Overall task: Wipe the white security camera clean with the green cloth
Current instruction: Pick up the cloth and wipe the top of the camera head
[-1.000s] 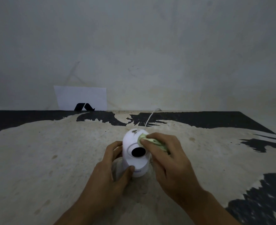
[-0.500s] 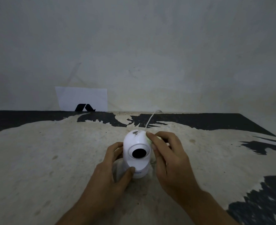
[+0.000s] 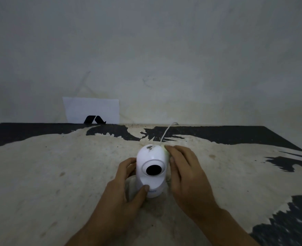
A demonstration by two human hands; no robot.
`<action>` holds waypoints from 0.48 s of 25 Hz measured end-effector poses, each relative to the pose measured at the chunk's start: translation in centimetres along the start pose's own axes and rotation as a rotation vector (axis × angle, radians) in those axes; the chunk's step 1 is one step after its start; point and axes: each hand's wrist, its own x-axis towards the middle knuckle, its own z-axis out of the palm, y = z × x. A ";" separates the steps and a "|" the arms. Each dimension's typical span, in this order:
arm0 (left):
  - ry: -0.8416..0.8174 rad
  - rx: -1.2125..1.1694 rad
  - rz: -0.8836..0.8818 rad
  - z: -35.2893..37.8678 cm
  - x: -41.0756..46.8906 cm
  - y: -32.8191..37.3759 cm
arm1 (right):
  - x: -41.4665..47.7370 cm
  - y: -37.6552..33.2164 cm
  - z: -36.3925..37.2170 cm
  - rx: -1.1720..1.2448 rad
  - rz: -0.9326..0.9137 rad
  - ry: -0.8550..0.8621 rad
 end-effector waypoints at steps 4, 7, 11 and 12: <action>-0.017 0.010 0.015 -0.2 0.0 -0.1 | 0.0 0.5 -0.3 0.023 0.043 0.027; 0.004 0.016 0.008 0.0 0.1 -0.3 | -0.1 -1.2 -0.1 -0.007 -0.077 0.107; 0.028 0.030 -0.014 0.1 0.3 -0.5 | 0.3 -1.7 0.0 -0.156 -0.179 0.052; 0.019 0.026 -0.004 0.0 0.2 -0.5 | 0.5 -1.3 -0.1 -0.163 -0.156 0.040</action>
